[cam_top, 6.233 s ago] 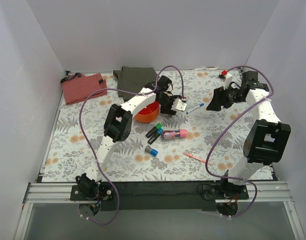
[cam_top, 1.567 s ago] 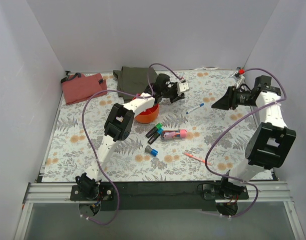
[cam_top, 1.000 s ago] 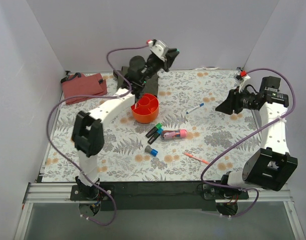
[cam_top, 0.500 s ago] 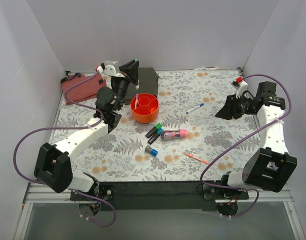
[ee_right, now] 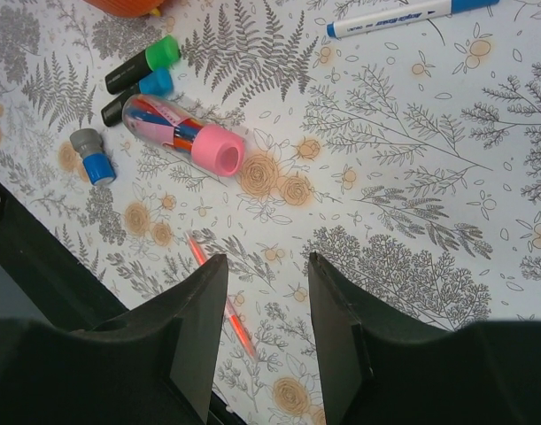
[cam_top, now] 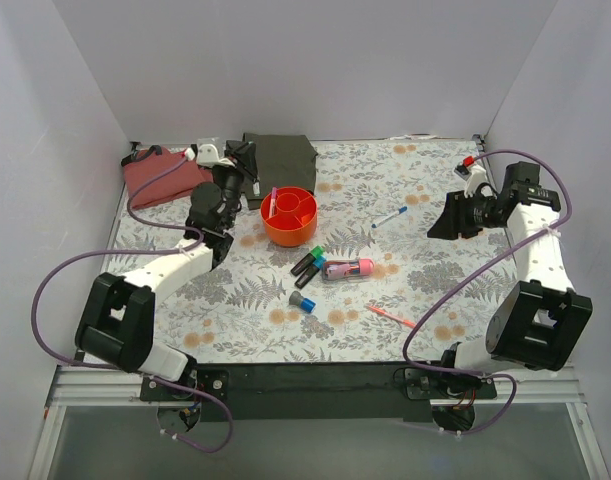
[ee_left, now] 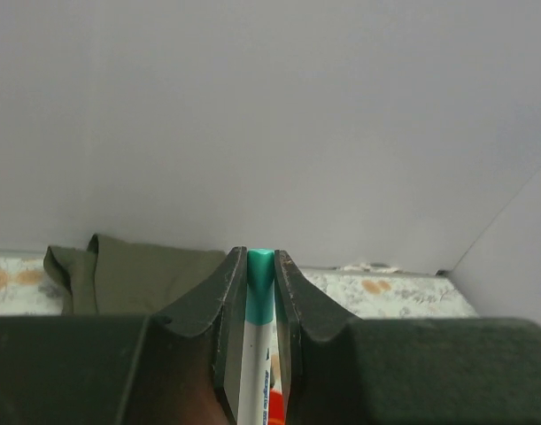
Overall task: Sort the stationery into containers
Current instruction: Place the pen in the storage box.
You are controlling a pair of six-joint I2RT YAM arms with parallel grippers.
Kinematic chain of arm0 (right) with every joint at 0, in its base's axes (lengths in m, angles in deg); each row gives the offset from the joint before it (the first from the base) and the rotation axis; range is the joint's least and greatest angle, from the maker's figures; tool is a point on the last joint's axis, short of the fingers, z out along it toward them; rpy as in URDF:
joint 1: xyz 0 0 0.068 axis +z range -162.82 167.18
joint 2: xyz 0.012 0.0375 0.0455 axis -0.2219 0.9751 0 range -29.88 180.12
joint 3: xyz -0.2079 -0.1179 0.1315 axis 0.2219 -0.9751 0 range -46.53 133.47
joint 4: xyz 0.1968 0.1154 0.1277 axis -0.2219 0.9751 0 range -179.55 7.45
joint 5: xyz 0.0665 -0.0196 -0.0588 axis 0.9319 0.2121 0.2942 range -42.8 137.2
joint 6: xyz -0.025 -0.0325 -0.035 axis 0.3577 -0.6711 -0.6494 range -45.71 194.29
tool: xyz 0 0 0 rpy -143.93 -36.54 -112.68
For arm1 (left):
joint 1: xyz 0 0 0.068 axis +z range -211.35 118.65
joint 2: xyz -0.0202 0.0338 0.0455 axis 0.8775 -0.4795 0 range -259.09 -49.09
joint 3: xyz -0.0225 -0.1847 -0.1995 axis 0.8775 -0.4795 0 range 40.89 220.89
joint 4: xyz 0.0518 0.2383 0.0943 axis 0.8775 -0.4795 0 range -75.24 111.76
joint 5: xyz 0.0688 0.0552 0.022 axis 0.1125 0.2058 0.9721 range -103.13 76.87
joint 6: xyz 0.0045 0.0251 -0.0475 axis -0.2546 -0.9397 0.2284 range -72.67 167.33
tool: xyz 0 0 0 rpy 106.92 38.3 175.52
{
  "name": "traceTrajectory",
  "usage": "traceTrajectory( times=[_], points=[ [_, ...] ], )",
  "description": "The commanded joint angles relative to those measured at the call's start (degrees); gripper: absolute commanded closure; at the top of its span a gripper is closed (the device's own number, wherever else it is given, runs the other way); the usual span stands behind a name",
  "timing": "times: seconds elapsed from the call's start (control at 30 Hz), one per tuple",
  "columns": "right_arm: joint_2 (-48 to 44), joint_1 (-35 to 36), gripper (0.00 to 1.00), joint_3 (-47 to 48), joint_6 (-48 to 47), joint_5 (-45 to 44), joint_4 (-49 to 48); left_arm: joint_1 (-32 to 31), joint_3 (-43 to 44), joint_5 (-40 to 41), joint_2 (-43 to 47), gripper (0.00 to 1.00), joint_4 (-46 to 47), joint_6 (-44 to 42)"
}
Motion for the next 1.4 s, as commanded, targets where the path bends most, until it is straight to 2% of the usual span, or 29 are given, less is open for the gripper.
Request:
traceTrajectory(
  times=[0.0, 0.47, 1.0, 1.1, 1.13, 1.27, 1.37],
  points=[
    [1.06, 0.29, 0.50, 0.46, 0.59, -1.03, -1.16, 0.47, -3.32, -1.93, -4.04, 1.00, 4.79, -0.95],
    [2.11, 0.20, 0.50, -0.86, 1.65, -2.26, -1.95, 1.79, 0.89, -4.49, -18.01, 1.00, 11.21, -1.14],
    [5.36, 0.29, 0.49, 1.33, 1.65, -2.61, -2.30, 1.79, 1.33, -6.07, -22.68, 1.00, 11.04, -1.57],
    [5.63, 0.20, 0.46, 1.60, 2.26, -2.35, -2.82, 1.88, 1.86, -6.86, -22.07, 0.82, 9.20, -1.75],
    [5.72, 0.29, 0.46, 1.60, 2.87, -2.35, -3.26, 1.79, 1.86, -6.86, -21.80, 0.69, 7.97, -1.66],
    [6.33, 0.29, 0.44, 2.30, 5.16, -2.52, -4.23, 2.23, 1.86, -7.30, -20.66, 0.61, 4.98, -1.84],
    [6.77, 0.29, 0.43, 2.83, 8.50, -2.18, -5.20, 2.58, 1.24, -7.13, -19.78, 0.59, 5.24, -1.57]
  ],
)
